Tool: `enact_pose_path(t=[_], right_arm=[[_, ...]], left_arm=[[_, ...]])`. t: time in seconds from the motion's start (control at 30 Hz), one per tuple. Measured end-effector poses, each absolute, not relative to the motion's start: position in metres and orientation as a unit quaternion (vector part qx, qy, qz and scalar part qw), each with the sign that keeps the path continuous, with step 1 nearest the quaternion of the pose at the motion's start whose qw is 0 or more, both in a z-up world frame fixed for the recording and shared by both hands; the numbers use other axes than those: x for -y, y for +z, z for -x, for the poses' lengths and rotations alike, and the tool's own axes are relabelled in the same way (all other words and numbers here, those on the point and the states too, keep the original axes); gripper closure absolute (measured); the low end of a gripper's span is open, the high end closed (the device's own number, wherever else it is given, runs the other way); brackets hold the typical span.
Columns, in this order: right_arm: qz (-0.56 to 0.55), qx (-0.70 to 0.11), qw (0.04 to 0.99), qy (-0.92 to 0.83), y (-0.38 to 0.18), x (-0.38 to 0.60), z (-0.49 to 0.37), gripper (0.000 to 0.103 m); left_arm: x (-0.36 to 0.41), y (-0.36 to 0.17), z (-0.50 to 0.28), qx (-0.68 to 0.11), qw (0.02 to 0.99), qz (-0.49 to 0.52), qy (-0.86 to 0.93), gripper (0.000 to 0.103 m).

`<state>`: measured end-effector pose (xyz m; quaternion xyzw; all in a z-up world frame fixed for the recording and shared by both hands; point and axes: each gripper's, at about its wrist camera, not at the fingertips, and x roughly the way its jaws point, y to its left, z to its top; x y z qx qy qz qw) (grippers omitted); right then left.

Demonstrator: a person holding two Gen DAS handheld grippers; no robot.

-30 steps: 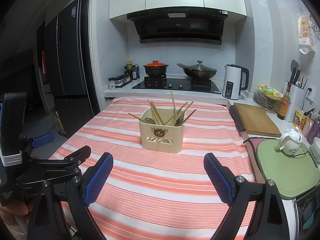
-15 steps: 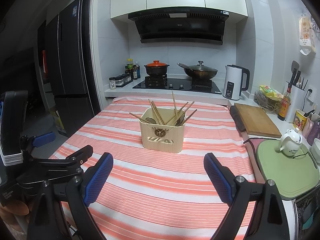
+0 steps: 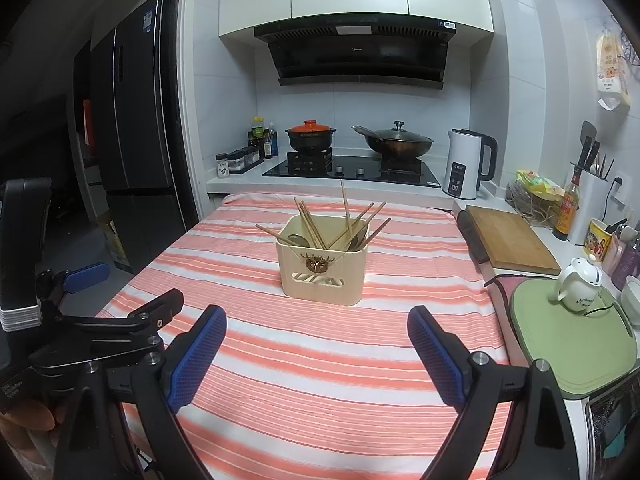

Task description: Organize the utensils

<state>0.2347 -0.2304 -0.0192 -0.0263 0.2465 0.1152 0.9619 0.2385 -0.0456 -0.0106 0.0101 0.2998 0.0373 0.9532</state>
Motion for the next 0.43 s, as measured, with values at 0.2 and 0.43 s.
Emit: enact_pose_path(t=[0.2,0.43], right_arm=[[0.026,-0.247,0.962,0.114,-0.0189,0.2316,-0.2341,0.009],[0.026,-0.249,0.962,0.11,-0.0186,0.2325,-0.2345,0.009]], left_arm=[[0.0467,-0.0104,-0.2387,-0.301,0.953,-0.012,0.036,0.0],[0.0474,-0.0085,-0.2359,-0.284,0.958,-0.008,0.034,0.001]])
